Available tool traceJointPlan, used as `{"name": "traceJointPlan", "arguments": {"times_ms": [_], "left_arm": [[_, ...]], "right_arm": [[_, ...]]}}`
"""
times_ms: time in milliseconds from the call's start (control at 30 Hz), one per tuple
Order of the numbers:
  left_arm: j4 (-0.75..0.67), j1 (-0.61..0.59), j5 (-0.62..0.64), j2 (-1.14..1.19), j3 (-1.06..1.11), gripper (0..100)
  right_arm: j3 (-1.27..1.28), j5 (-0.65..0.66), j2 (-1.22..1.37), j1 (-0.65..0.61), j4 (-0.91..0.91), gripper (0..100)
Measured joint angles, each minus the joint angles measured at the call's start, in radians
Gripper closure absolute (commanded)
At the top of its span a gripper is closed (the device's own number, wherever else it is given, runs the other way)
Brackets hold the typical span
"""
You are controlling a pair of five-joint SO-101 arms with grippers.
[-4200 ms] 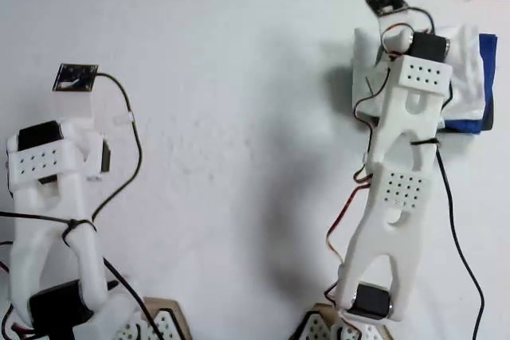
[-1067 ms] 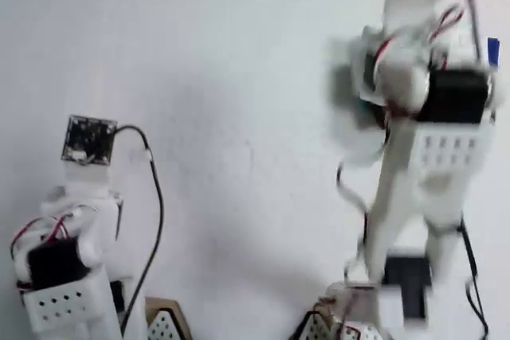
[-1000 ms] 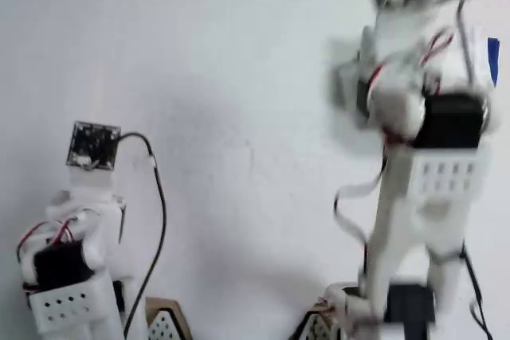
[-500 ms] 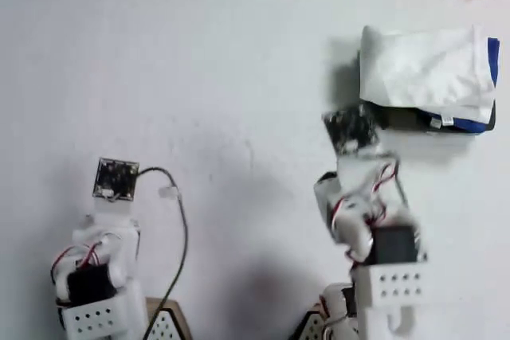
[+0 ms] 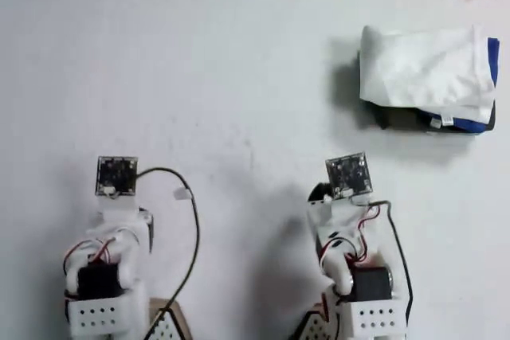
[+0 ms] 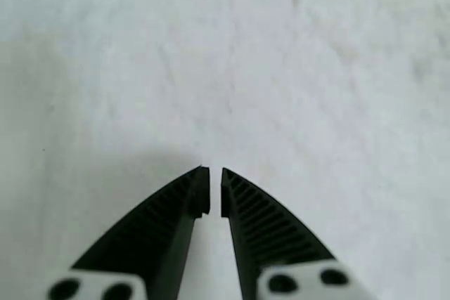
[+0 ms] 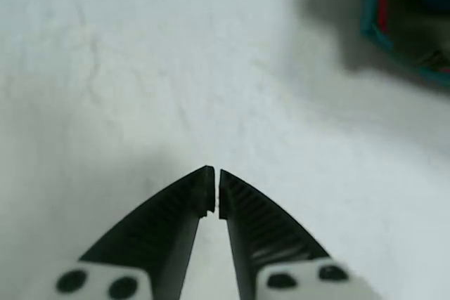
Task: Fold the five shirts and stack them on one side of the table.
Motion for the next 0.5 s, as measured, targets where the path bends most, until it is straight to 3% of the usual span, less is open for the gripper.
{"name": "traceJointPlan", "arguments": {"times_ms": [300,500], "left_arm": [[0.064,0.008,0.015,0.000,0.000,94],[0.064,0.006,0.015,0.000,0.000,94]], "right_arm": [[0.000,-0.006,0.002,0.000,0.287,97.9],[0.000,-0.006,0.002,0.025,0.316,97.9]]}}
